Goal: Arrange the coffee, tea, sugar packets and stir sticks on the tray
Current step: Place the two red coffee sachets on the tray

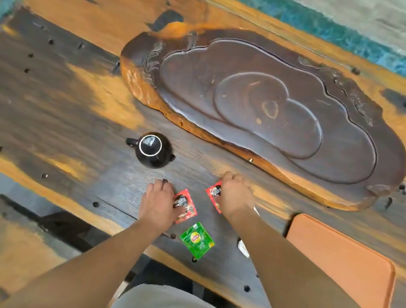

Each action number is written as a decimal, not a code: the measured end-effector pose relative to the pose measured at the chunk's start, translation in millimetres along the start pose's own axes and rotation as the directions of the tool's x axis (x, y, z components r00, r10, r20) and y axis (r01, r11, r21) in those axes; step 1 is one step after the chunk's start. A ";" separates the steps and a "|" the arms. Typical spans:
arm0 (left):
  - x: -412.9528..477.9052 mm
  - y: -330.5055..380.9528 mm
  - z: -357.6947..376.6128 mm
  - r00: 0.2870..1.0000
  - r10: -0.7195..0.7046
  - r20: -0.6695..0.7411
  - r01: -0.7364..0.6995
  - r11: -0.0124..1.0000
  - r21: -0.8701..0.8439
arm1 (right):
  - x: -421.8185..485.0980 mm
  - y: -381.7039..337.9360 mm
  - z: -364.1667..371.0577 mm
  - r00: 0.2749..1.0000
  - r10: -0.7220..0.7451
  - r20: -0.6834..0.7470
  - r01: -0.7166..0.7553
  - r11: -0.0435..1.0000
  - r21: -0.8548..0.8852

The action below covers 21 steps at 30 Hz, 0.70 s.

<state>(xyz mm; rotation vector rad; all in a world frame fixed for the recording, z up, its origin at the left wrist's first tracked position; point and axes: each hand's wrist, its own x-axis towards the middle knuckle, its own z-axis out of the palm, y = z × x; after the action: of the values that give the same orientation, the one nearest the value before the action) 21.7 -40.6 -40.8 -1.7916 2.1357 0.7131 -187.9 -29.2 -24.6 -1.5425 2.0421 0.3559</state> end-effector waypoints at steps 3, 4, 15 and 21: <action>-5.6 1.5 -2.3 1.000 0.014 0.003 -0.013 0.992 -0.123 | 8.2 -5.1 -0.1 0.998 0.037 0.050 -0.042 0.993 0.106; -7.2 2.2 -3.9 1.000 0.013 0.010 -0.011 0.986 -0.167 | 10.2 -5.4 -0.6 0.998 0.028 0.054 -0.036 0.988 0.150; -10.0 10.7 -25.9 0.991 -0.120 0.054 0.131 0.838 -0.530 | 10.5 -13.2 0.9 0.997 0.072 -0.030 -0.066 0.983 0.173; -19.7 19.9 -27.3 0.972 -0.232 0.040 0.205 0.750 -0.629 | 21.8 -6.2 1.6 0.996 0.076 0.042 -0.086 0.910 0.405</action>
<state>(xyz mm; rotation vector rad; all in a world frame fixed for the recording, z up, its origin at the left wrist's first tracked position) 9.3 -36.0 -4.0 -2.3409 1.7644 1.4704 -185.7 -47.7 -37.6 -1.1945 2.0061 -0.0248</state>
